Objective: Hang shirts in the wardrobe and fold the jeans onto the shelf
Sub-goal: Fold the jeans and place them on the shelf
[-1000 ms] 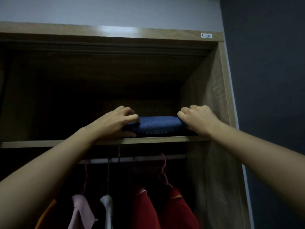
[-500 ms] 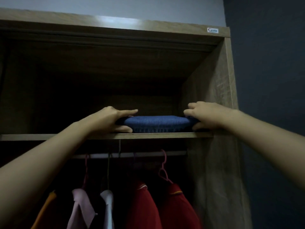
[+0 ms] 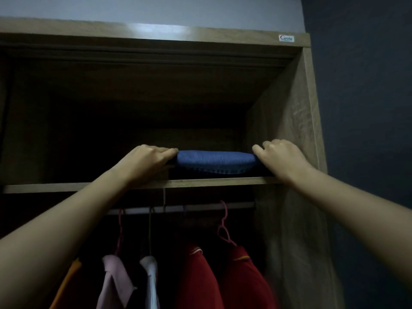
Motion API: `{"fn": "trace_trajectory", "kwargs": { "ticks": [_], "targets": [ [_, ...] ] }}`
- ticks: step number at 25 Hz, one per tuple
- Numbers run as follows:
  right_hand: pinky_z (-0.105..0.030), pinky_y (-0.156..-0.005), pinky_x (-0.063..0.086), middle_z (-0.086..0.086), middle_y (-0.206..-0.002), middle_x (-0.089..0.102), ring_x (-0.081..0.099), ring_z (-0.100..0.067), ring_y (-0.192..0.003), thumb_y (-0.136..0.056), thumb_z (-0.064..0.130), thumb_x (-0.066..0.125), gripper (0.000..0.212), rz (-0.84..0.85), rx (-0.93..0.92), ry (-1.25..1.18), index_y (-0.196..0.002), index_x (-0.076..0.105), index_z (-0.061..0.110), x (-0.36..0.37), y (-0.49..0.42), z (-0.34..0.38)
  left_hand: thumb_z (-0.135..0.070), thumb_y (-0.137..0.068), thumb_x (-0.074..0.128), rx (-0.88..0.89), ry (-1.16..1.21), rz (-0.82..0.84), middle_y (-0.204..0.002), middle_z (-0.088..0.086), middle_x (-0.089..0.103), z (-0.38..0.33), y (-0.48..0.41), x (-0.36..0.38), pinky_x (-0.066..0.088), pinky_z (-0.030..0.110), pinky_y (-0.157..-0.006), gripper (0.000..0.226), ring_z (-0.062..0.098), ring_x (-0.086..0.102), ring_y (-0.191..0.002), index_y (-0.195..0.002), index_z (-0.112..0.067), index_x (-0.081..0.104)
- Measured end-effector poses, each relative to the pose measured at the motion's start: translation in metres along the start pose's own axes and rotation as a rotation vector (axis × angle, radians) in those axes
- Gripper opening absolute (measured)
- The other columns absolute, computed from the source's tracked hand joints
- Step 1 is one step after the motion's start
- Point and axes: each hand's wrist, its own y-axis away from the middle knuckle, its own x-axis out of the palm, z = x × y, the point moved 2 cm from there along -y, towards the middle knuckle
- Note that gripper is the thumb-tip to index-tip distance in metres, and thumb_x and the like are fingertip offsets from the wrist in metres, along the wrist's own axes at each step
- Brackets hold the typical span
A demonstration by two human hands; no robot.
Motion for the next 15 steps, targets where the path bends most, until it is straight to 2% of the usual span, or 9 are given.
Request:
{"fn": "trace_trajectory", "kwargs": {
  "ticks": [2, 3, 5, 7, 11, 13, 15],
  "targets": [
    [-0.032, -0.067, 0.039, -0.010, -0.113, 0.057, 0.058, -0.029, -0.101, -0.094, 0.012, 0.045, 0.027, 0.066, -0.008, -0.047, -0.121, 0.044, 0.013, 0.005, 0.004, -0.001, -0.004, -0.062, 0.082, 0.086, -0.017, 0.013, -0.093, 0.017, 0.072, 0.002, 0.002, -0.005, 0.060, 0.034, -0.056, 0.050, 0.026, 0.072, -0.071, -0.109, 0.001, 0.066],
    [-0.032, -0.067, 0.040, -0.010, -0.115, 0.055, 0.057, -0.028, -0.103, -0.094, 0.013, 0.045, 0.029, 0.063, -0.003, -0.081, -0.123, 0.043, 0.015, 0.005, 0.005, -0.002, -0.004, -0.064, 0.081, 0.097, 0.009, 0.052, -0.097, 0.017, 0.072, 0.001, 0.002, -0.005, 0.059, 0.033, -0.062, 0.051, 0.026, 0.072, -0.076, -0.112, -0.001, 0.065],
    [-0.034, -0.071, 0.046, -0.009, -0.115, 0.053, 0.055, -0.028, -0.105, -0.094, 0.013, 0.046, 0.031, 0.070, -0.004, -0.132, -0.125, 0.043, 0.018, 0.007, 0.006, -0.004, -0.009, -0.075, 0.075, 0.056, 0.152, 0.114, -0.114, 0.015, 0.068, 0.002, 0.001, -0.003, 0.055, 0.032, -0.082, 0.051, 0.025, 0.069, -0.095, -0.124, -0.006, 0.059],
    [-0.035, -0.076, 0.049, -0.008, -0.114, 0.053, 0.054, -0.027, -0.106, -0.093, 0.013, 0.049, 0.033, 0.120, -0.015, -0.156, -0.125, 0.045, 0.019, 0.007, 0.006, -0.007, -0.016, -0.083, 0.068, -0.008, 0.271, 0.160, -0.127, 0.010, 0.061, 0.004, 0.000, -0.001, 0.044, 0.027, -0.094, 0.056, 0.023, 0.062, -0.111, -0.135, -0.012, 0.048],
    [-0.033, -0.070, 0.041, -0.009, -0.112, 0.053, 0.054, -0.028, -0.104, -0.092, 0.015, 0.050, 0.032, 0.163, 0.031, -0.193, -0.124, 0.045, 0.018, 0.007, 0.011, -0.005, -0.017, -0.091, 0.058, -0.071, 0.245, 0.328, -0.141, 0.006, 0.047, 0.003, 0.000, -0.003, 0.037, 0.026, -0.103, 0.065, 0.018, 0.052, -0.122, -0.146, -0.024, 0.025],
    [-0.035, -0.074, 0.045, -0.008, -0.113, 0.054, 0.056, -0.029, -0.104, -0.092, 0.014, 0.051, 0.034, 0.189, 0.037, -0.193, -0.125, 0.046, 0.018, 0.007, 0.012, -0.008, -0.011, -0.090, 0.057, -0.134, 0.337, 0.416, -0.145, -0.001, 0.041, 0.001, -0.001, -0.009, 0.031, 0.021, -0.105, 0.066, 0.014, 0.045, -0.129, -0.146, -0.026, 0.025],
    [-0.036, -0.082, 0.048, -0.008, -0.117, 0.055, 0.057, -0.029, -0.107, -0.091, 0.013, 0.052, 0.038, 0.230, 0.020, -0.207, -0.128, 0.046, 0.020, 0.004, 0.013, -0.011, 0.001, -0.088, 0.054, -0.278, 0.533, 0.425, -0.141, -0.010, 0.039, 0.005, 0.007, -0.014, 0.023, 0.015, -0.103, 0.066, 0.005, 0.036, -0.131, -0.143, -0.028, 0.033]
  ]
}}
